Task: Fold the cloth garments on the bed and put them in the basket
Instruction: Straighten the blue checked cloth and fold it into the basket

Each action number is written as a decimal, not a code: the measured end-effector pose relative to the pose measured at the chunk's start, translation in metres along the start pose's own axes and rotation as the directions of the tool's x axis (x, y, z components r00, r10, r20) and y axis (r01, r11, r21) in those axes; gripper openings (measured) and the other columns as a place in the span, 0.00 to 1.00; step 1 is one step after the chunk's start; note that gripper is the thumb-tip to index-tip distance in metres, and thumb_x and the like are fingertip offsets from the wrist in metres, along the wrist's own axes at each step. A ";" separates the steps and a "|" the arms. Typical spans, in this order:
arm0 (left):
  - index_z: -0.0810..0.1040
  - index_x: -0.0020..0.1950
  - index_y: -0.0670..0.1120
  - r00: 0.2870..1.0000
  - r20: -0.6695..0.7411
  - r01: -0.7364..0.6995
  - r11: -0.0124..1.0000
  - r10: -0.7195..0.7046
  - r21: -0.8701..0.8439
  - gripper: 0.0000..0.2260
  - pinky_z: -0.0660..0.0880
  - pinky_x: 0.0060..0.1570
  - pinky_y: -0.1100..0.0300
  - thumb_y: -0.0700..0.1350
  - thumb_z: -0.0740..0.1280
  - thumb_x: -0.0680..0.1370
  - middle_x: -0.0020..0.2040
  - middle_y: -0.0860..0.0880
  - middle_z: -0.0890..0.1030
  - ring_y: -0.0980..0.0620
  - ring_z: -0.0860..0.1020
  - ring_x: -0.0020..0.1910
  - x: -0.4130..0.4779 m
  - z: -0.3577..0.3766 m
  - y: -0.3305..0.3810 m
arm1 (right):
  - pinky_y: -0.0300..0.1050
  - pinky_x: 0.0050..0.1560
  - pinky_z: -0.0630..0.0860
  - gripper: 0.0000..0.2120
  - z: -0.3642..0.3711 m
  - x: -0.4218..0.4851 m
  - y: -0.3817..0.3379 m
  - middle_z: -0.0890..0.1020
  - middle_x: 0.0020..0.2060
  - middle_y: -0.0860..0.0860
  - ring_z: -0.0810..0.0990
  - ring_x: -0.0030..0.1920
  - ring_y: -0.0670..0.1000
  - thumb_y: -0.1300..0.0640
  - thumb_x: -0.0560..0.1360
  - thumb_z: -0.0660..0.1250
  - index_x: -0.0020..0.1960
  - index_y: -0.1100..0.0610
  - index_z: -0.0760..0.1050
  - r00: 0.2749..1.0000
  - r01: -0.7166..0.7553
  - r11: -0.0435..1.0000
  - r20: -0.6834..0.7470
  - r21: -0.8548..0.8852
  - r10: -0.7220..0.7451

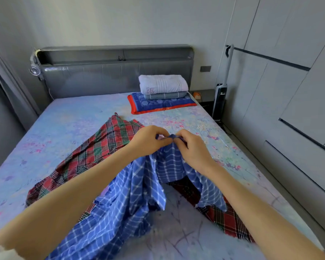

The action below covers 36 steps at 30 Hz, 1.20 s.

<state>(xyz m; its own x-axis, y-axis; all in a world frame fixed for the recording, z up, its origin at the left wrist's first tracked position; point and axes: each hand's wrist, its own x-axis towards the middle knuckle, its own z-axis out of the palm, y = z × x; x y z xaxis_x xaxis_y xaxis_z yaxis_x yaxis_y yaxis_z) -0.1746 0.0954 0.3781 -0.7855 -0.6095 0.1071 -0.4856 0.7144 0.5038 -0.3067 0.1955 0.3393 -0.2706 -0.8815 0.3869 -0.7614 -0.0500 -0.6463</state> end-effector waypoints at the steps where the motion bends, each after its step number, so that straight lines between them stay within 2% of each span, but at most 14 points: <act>1: 0.82 0.53 0.48 0.999 -0.031 0.010 0.999 -0.011 -0.040 0.11 0.69 0.35 0.56 0.52 0.67 0.77 0.42 0.44 0.81 0.50 0.72 0.34 0.001 0.001 0.002 | 0.45 0.31 0.65 0.07 0.001 -0.001 0.002 0.75 0.32 0.53 0.72 0.31 0.54 0.57 0.80 0.61 0.49 0.60 0.74 1.000 -0.012 1.000 -0.012 0.009 0.012; 5: 0.79 0.45 0.47 0.992 -0.101 0.062 0.991 -0.074 -0.120 0.05 0.76 0.40 0.51 0.46 0.66 0.78 0.39 0.44 0.81 0.49 0.74 0.30 0.004 0.002 0.009 | 0.41 0.31 0.62 0.06 0.014 -0.023 0.027 0.69 0.31 0.51 0.65 0.29 0.48 0.58 0.80 0.61 0.45 0.57 0.70 0.990 -0.137 0.990 0.038 -0.019 0.138; 9: 0.78 0.44 0.48 0.984 -0.146 0.083 0.984 -0.106 -0.160 0.04 0.77 0.42 0.51 0.46 0.66 0.78 0.35 0.47 0.79 0.48 0.74 0.30 0.009 -0.008 0.007 | 0.42 0.30 0.58 0.17 0.025 -0.046 0.072 0.64 0.29 0.50 0.63 0.28 0.48 0.61 0.78 0.60 0.32 0.54 0.60 0.934 -0.357 0.920 -0.058 -0.163 0.352; 13: 0.80 0.45 0.45 0.969 -0.178 0.138 0.975 -0.169 -0.174 0.05 0.74 0.40 0.52 0.45 0.67 0.77 0.37 0.45 0.81 0.44 0.78 0.36 0.011 -0.017 -0.007 | 0.41 0.27 0.55 0.17 0.021 -0.066 0.108 0.64 0.26 0.51 0.60 0.25 0.49 0.61 0.79 0.60 0.33 0.57 0.61 0.859 -0.512 0.849 -0.087 -0.132 0.504; 15: 0.79 0.44 0.45 0.963 -0.189 0.159 0.972 -0.191 -0.171 0.05 0.70 0.35 0.59 0.45 0.67 0.77 0.33 0.49 0.78 0.48 0.76 0.32 0.011 -0.018 -0.017 | 0.40 0.26 0.56 0.15 0.016 -0.073 0.113 0.67 0.26 0.52 0.62 0.24 0.50 0.59 0.80 0.59 0.35 0.57 0.66 0.835 -0.547 0.833 -0.131 -0.082 0.535; 17: 0.80 0.47 0.44 0.958 -0.194 0.179 0.970 -0.210 -0.165 0.05 0.69 0.35 0.61 0.43 0.67 0.77 0.32 0.53 0.75 0.50 0.74 0.32 0.009 -0.020 -0.027 | 0.38 0.25 0.56 0.14 0.010 -0.072 0.105 0.68 0.25 0.52 0.63 0.24 0.50 0.59 0.81 0.59 0.36 0.58 0.69 0.839 -0.512 0.859 -0.225 -0.018 0.495; 19: 0.80 0.53 0.44 0.961 -0.160 0.192 0.962 -0.224 -0.197 0.06 0.75 0.40 0.56 0.40 0.67 0.77 0.34 0.52 0.75 0.47 0.77 0.36 0.004 -0.024 -0.036 | 0.38 0.24 0.58 0.12 0.005 -0.067 0.079 0.68 0.24 0.49 0.62 0.22 0.47 0.59 0.80 0.61 0.38 0.58 0.71 0.900 -0.377 0.925 -0.255 -0.051 0.353; 20: 0.79 0.55 0.45 0.966 -0.129 0.192 0.954 -0.225 -0.228 0.08 0.77 0.41 0.55 0.38 0.67 0.76 0.33 0.50 0.75 0.45 0.78 0.36 0.000 -0.026 -0.038 | 0.37 0.23 0.60 0.09 0.004 -0.063 0.062 0.69 0.24 0.47 0.63 0.22 0.45 0.59 0.79 0.62 0.41 0.58 0.75 0.942 -0.282 0.954 -0.217 -0.101 0.255; 22: 0.76 0.57 0.46 0.976 -0.068 0.187 0.953 -0.209 -0.238 0.12 0.75 0.35 0.62 0.36 0.68 0.75 0.31 0.51 0.72 0.50 0.74 0.31 -0.010 -0.031 -0.038 | 0.36 0.24 0.62 0.07 0.006 -0.056 0.025 0.72 0.25 0.46 0.65 0.22 0.43 0.59 0.79 0.63 0.51 0.59 0.79 0.991 -0.103 0.979 -0.099 -0.178 0.086; 24: 0.74 0.58 0.49 0.988 0.012 0.156 0.966 -0.157 -0.204 0.15 0.71 0.33 0.66 0.37 0.70 0.73 0.29 0.53 0.73 0.58 0.71 0.28 -0.023 -0.035 -0.034 | 0.36 0.25 0.63 0.14 0.013 -0.043 -0.006 0.77 0.28 0.51 0.66 0.22 0.45 0.59 0.78 0.63 0.63 0.57 0.75 1.000 -0.017 0.988 -0.004 -0.152 0.016; 27: 0.73 0.58 0.51 0.991 0.107 0.097 0.982 -0.080 -0.163 0.18 0.74 0.40 0.58 0.39 0.73 0.72 0.38 0.44 0.80 0.55 0.74 0.33 -0.042 -0.038 -0.025 | 0.48 0.31 0.69 0.27 0.031 -0.020 -0.040 0.74 0.28 0.52 0.69 0.27 0.51 0.61 0.78 0.63 0.75 0.53 0.58 0.992 0.034 0.993 0.128 -0.110 -0.020; 30: 0.74 0.57 0.50 0.995 0.074 0.083 0.986 -0.073 -0.145 0.18 0.75 0.41 0.59 0.40 0.74 0.70 0.41 0.47 0.83 0.53 0.77 0.35 -0.060 -0.042 -0.025 | 0.46 0.34 0.72 0.25 0.041 -0.006 -0.061 0.75 0.29 0.51 0.73 0.30 0.51 0.60 0.78 0.64 0.74 0.54 0.62 0.985 0.036 0.999 0.165 0.033 -0.041; 33: 0.75 0.55 0.49 0.995 0.032 0.095 0.968 -0.091 -0.233 0.17 0.77 0.42 0.60 0.39 0.75 0.69 0.41 0.49 0.84 0.50 0.80 0.38 -0.079 -0.049 -0.033 | 0.56 0.41 0.76 0.15 0.046 -0.001 -0.068 0.82 0.40 0.63 0.79 0.37 0.62 0.58 0.78 0.65 0.64 0.53 0.74 0.956 -0.050 0.969 0.293 0.241 -0.024; 36: 0.75 0.55 0.49 0.996 0.007 0.093 0.974 -0.094 -0.206 0.17 0.76 0.42 0.58 0.40 0.76 0.69 0.40 0.51 0.84 0.53 0.78 0.34 -0.095 -0.055 -0.038 | 0.46 0.31 0.68 0.05 0.056 -0.001 -0.074 0.78 0.30 0.60 0.71 0.28 0.53 0.59 0.77 0.65 0.49 0.55 0.80 0.894 -0.107 0.919 0.441 0.380 -0.078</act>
<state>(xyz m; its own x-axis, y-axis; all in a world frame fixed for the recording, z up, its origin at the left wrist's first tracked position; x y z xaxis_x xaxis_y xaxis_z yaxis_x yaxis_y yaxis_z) -0.0604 0.1071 0.3957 -0.7392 -0.6713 0.0538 -0.4669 0.5684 0.6775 -0.2171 0.1736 0.3499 0.0768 -0.9914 0.1063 -0.4471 -0.1295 -0.8851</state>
